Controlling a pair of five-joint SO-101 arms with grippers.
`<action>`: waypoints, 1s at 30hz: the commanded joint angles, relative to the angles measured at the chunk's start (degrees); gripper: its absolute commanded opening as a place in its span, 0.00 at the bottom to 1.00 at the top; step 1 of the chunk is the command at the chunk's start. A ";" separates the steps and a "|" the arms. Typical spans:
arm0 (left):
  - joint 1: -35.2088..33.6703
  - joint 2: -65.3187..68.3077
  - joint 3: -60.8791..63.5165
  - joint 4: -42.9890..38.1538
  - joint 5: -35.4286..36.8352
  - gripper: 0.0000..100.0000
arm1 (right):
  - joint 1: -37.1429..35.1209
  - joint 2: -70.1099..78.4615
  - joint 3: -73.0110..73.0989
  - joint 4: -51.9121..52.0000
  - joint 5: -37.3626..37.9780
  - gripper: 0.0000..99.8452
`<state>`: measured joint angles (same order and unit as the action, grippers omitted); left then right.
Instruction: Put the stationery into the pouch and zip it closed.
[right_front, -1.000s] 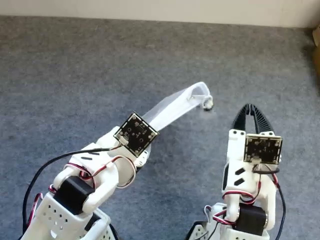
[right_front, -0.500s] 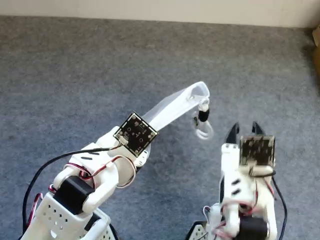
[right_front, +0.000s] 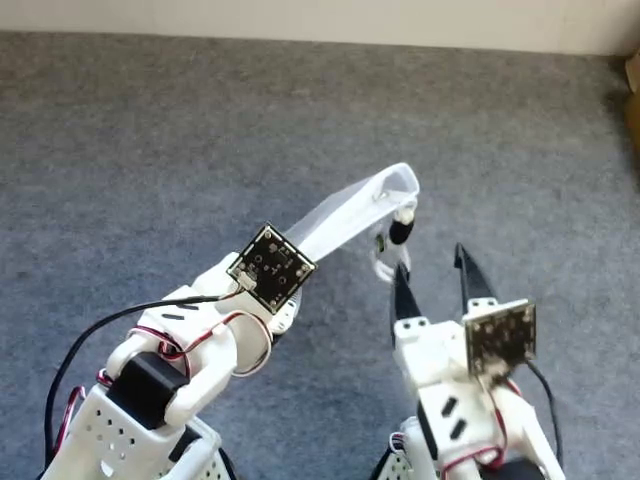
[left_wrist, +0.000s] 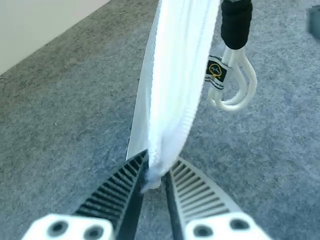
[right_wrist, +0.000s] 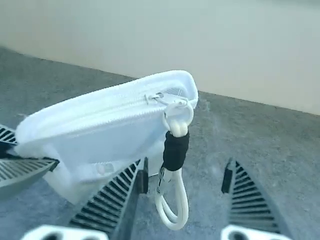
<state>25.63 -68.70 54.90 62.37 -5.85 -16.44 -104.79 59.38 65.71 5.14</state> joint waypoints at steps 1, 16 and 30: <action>-1.27 0.31 -0.13 0.70 0.62 0.01 | -0.92 0.48 6.64 -9.71 -0.62 0.22; -1.27 0.31 -0.13 0.88 0.62 0.01 | -0.66 0.22 16.22 -23.96 1.05 0.09; -1.27 0.31 -0.13 0.88 0.62 0.01 | 11.03 0.40 16.13 -27.12 9.49 0.00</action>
<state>25.63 -68.70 54.90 62.37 -5.85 -9.58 -104.62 76.35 42.51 13.58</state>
